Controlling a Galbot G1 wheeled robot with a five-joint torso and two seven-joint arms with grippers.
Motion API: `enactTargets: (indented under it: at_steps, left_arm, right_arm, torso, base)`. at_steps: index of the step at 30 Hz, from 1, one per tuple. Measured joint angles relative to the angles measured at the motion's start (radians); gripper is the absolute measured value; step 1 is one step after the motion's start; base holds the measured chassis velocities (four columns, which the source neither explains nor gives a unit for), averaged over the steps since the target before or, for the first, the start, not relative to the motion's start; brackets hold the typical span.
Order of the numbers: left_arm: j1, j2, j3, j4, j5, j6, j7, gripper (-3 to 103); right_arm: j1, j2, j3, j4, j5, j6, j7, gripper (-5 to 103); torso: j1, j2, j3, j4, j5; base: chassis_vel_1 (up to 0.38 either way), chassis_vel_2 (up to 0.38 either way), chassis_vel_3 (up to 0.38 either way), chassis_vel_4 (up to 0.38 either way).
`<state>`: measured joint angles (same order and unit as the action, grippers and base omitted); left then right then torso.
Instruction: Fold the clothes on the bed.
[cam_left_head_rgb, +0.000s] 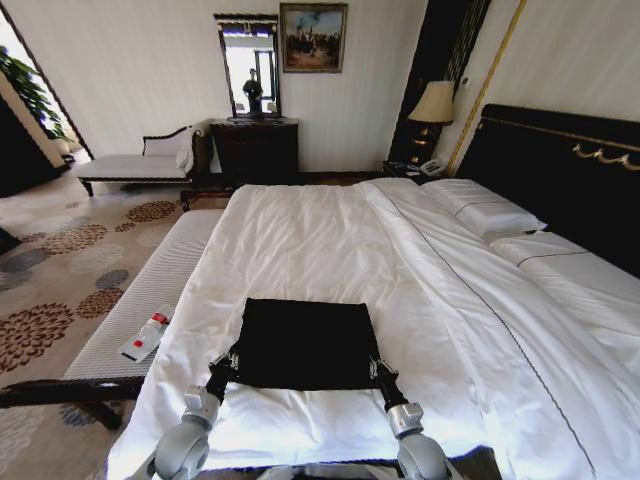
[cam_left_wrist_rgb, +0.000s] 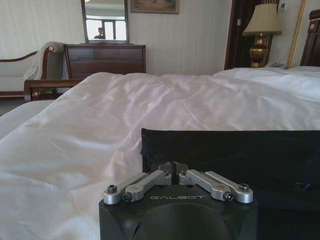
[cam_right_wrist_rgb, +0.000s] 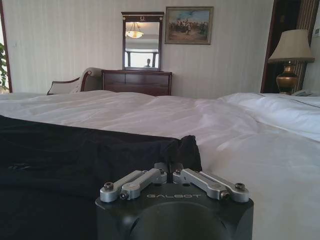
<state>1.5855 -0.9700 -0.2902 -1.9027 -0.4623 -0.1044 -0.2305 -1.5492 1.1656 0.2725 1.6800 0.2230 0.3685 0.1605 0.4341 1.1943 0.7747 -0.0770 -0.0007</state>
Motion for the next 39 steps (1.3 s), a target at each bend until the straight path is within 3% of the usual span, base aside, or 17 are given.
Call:
enactTargets:
  at_steps: [7,9,10,11,13,15,16,20,21,24,26,29,30,32,35,38,39]
  left_arm:
    - [0.037,0.009,-0.013,-0.008,0.002,0.013,0.015,-1]
    - [0.045,0.015,-0.014,-0.015,-0.003,0.025,0.020,-1]
    - [0.050,0.018,-0.014,-0.019,-0.006,0.032,0.023,4]
    - [0.057,0.020,-0.017,-0.021,-0.006,0.040,0.025,10]
    - [0.060,0.019,-0.027,-0.019,-0.002,0.040,0.025,21]
    - [0.061,0.018,-0.032,-0.019,-0.002,0.040,0.025,21]
    - [0.067,0.018,-0.044,-0.018,-0.002,0.036,0.024,32]
    - [0.075,0.017,-0.069,-0.018,-0.003,0.026,0.022,42]
    - [0.077,0.016,-0.076,-0.018,-0.005,0.025,0.022,42]
    - [0.088,0.012,-0.112,-0.022,-0.020,0.020,0.022,58]
    - [0.089,0.011,-0.118,-0.025,-0.025,0.020,0.022,64]
    - [0.082,0.006,-0.152,-0.040,-0.068,0.023,0.022,75]
    - [0.075,0.006,-0.156,-0.041,-0.080,0.027,0.022,81]
    - [0.016,0.015,-0.162,-0.034,-0.162,0.057,0.024,91]
    - [-0.031,0.024,-0.155,-0.024,-0.226,0.093,0.024,96]
    - [-0.146,0.033,-0.118,0.023,-0.347,0.171,0.021,100]
    - [-0.146,0.033,-0.118,0.023,-0.347,0.171,0.021,100]
  right_arm:
    - [-0.035,0.003,0.007,0.026,-0.022,0.004,-0.002,-2]
    - [-0.037,0.006,0.008,0.021,-0.027,0.008,-0.003,3]
    - [-0.039,0.009,0.008,0.017,-0.032,0.011,-0.003,3]
    - [-0.046,0.017,0.009,0.011,-0.042,0.018,-0.004,13]
    - [-0.052,0.025,0.011,0.010,-0.048,0.026,-0.004,19]
    - [-0.055,0.027,0.012,0.010,-0.050,0.028,-0.004,24]
    - [-0.059,0.031,0.015,0.010,-0.057,0.034,-0.003,29]
    - [-0.062,0.035,0.027,0.013,-0.063,0.040,0.003,40]
    - [-0.062,0.035,0.032,0.016,-0.064,0.040,0.007,45]
    - [-0.080,0.031,0.058,0.045,-0.063,0.045,0.012,61]
    - [-0.087,0.029,0.065,0.051,-0.063,0.048,0.012,61]
    - [-0.126,0.022,0.103,0.093,-0.052,0.056,0.014,79]
    - [-0.132,0.021,0.111,0.099,-0.046,0.056,0.014,79]
    - [-0.153,0.017,0.138,0.121,-0.028,0.056,0.014,89]
    - [-0.158,0.016,0.150,0.130,-0.023,0.055,0.015,97]
    - [-0.169,0.015,0.165,0.153,-0.004,0.033,0.014,100]
    - [-0.169,0.015,0.165,0.153,-0.004,0.033,0.014,100]
  torso:
    - [0.000,0.000,0.000,0.0000,-0.0002]
    - [0.000,0.000,0.000,0.0000,0.0001]
    - [0.000,0.000,0.000,0.0001,0.0002]
    - [0.000,0.000,0.000,0.0000,0.0002]
    - [0.000,0.000,0.000,0.0000,0.0000]
    - [0.000,0.000,0.000,0.0000,0.0001]
    - [0.000,0.000,0.000,-0.0001,0.0000]
    - [0.000,0.000,0.000,0.0000,0.0001]
    - [0.000,0.000,0.000,0.0000,0.0001]
    - [0.000,0.000,0.000,0.0001,0.0000]
    - [0.000,0.000,0.000,0.0001,0.0000]
    - [0.000,0.000,0.000,0.0001,0.0000]
    - [0.000,0.000,0.000,0.0001,0.0001]
    - [0.000,0.000,0.000,0.0000,0.0000]
    - [0.000,0.000,0.000,0.0000,0.0001]
    - [0.000,0.000,0.000,-0.0001,-0.0001]
    - [0.000,0.000,0.000,-0.0001,-0.0001]
  base:
    - [0.000,0.000,0.000,0.000]
    - [0.000,0.000,0.000,0.000]
    - [0.000,0.000,0.000,0.000]
    - [0.000,0.000,0.000,0.000]
    - [0.000,0.000,0.000,0.000]
    - [0.000,0.000,0.000,0.000]
    - [0.000,0.000,0.000,0.000]
    - [0.000,0.000,0.000,0.000]
    - [0.000,0.000,0.000,0.000]
    - [0.000,0.000,0.000,0.000]
    - [0.000,0.000,0.000,0.000]
    - [0.000,0.000,0.000,0.000]
    - [0.000,0.000,0.000,0.000]
    - [0.000,0.000,0.000,0.000]
    - [0.000,0.000,0.000,0.000]
    - [0.000,0.000,0.000,0.000]
    - [0.000,0.000,0.000,0.000]
